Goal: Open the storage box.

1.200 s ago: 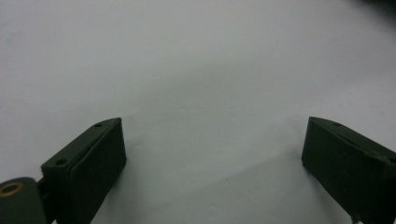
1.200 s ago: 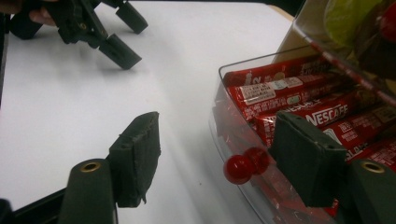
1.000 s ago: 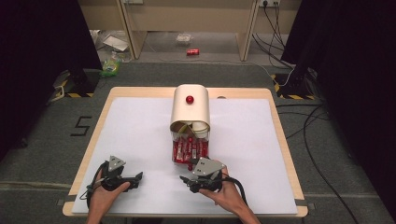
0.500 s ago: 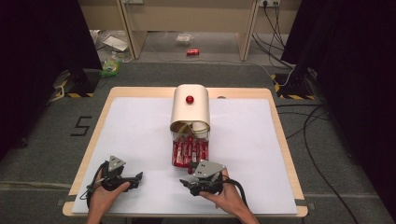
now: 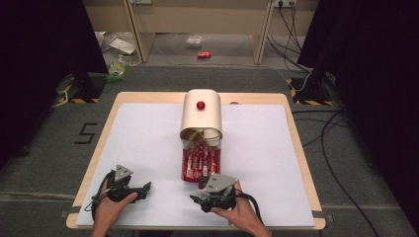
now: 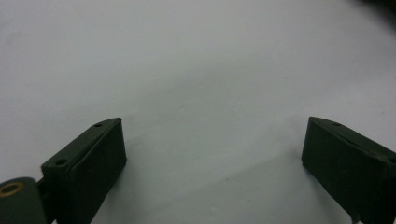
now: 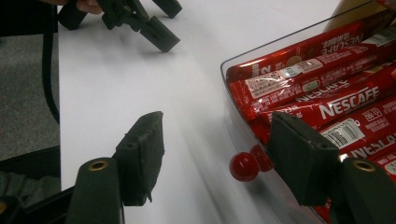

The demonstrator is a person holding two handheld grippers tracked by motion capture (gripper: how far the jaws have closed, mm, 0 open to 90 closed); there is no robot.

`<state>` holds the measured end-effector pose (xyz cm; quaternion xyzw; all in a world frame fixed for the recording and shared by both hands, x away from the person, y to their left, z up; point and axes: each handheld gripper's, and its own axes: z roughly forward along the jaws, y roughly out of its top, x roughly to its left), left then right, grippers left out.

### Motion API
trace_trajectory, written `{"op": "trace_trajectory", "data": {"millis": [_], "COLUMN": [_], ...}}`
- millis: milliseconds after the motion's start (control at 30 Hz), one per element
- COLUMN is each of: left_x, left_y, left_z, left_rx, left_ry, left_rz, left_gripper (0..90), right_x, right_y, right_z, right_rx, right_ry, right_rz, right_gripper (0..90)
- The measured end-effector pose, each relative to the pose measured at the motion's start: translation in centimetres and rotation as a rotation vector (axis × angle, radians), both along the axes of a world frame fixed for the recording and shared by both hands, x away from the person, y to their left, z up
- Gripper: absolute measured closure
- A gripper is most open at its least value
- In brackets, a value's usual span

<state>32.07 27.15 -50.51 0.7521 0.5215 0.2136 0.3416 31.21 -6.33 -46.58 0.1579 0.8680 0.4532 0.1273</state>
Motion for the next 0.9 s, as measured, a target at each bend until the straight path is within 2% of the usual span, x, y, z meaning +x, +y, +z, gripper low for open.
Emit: {"op": "trace_trajectory", "data": {"millis": [267, 567, 900], "left_x": [0.0, 0.0, 0.0], "left_y": [0.0, 0.0, 0.0], "left_z": [0.0, 0.0, 0.0], "left_rx": [0.001, 0.001, -0.001], "left_ry": [0.001, 0.001, 0.000], "left_rz": [0.000, -0.001, -0.001], "left_gripper": [5.7, 5.6, 5.7], "right_x": [-0.3, -0.9, -1.7], "right_y": [0.1, 0.1, 0.1], "right_z": [-0.1, 0.1, 0.1], "right_rx": [-0.006, -0.008, -0.003], "right_ry": [-0.011, 0.008, 0.012], "right_rz": [0.005, 0.021, 0.015], "right_gripper": [36.0, 35.4, 34.6]}}
